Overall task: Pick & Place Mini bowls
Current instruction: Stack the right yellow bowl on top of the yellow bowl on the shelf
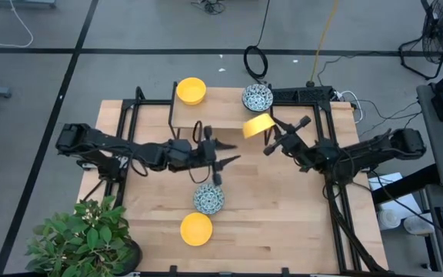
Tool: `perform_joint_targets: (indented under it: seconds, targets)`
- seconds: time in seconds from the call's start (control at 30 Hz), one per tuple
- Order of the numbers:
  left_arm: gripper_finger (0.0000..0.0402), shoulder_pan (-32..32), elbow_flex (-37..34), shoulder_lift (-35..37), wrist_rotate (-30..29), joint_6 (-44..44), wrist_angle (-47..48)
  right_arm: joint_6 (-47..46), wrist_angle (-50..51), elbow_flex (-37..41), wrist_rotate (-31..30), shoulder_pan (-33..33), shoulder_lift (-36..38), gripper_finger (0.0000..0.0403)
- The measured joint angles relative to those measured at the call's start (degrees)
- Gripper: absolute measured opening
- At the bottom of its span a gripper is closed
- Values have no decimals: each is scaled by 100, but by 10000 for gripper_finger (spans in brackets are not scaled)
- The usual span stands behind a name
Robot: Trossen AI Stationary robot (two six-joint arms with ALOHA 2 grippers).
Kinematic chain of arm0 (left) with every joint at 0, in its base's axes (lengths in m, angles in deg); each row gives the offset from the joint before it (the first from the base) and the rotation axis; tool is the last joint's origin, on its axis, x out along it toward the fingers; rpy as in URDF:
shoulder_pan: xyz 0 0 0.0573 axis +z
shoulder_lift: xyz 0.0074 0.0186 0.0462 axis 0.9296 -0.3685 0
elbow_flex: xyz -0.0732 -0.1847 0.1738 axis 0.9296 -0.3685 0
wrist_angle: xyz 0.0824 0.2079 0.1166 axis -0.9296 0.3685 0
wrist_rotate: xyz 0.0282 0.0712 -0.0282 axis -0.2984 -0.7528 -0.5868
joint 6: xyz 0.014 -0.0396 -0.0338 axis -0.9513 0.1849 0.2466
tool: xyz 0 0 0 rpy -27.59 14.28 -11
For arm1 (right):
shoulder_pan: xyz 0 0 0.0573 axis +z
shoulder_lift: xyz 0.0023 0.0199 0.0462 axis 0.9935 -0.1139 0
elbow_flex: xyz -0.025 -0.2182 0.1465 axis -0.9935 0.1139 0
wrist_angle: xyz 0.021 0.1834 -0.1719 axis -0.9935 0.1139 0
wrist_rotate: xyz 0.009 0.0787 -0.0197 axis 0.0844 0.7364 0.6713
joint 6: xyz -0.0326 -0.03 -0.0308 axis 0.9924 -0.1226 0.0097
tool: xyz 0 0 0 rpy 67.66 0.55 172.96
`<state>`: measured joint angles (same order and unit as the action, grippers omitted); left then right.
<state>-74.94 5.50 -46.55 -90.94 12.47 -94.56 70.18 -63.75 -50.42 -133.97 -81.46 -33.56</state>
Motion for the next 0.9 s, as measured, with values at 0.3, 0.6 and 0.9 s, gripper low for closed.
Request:
perform_joint_targets:
  seconds: [0.3, 0.6, 0.9]
  targets:
    - [220, 290, -2, -590, -394, -1033, -783, -276, -74, -170, 445, -408, -438, 0]
    - [198, 437, -2, -608, -1624, -1744, -1294, -449, -368, -221, 436, -385, -483, 0]
    - [194, 847, -2, -598, -560, -1519, -1448, -1201, -329, -221, 434, -241, -474, 0]
